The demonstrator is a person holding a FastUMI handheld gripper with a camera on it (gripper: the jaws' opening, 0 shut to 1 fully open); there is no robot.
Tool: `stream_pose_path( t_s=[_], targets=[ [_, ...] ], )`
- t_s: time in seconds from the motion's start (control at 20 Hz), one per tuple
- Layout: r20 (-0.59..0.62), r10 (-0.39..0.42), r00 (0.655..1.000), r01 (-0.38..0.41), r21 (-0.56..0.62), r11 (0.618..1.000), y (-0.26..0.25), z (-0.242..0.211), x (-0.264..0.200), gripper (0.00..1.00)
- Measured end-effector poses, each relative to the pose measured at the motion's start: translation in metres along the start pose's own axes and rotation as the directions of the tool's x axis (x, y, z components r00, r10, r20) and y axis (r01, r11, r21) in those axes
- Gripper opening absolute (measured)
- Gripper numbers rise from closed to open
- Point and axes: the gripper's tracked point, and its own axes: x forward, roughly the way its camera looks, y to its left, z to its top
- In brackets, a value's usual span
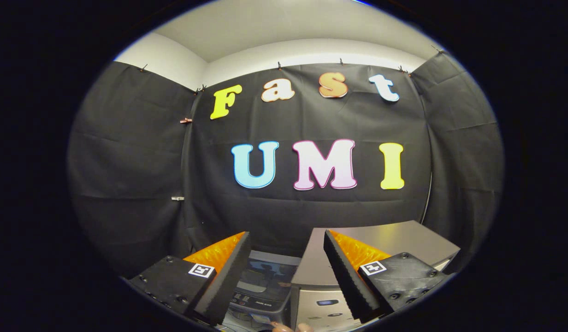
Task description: Put the clothes into the washing machine and then close the washing machine lid.
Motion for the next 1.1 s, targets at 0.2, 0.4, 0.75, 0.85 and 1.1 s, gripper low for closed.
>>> stream_pose_path(
  t_s=[0.2,0.4,0.75,0.85,1.1],
  targets=[
    [0.088,-0.038,0.995,0.039,-0.009,0.999,-0.02,0.025,-0.049,0.98],
    [0.136,-0.128,0.982,0.127,0.015,0.992,-0.05,0.032,-0.085,0.98],
    [0.183,-0.163,0.97,0.166,-0.002,0.986,-0.062,0.04,-0.114,0.98],
    [0.189,-0.173,0.967,0.179,-0.013,0.984,-0.064,0.041,-0.116,0.98],
    [0.177,-0.165,0.97,0.171,-0.02,0.985,-0.061,0.037,-0.111,0.98]
  ],
)
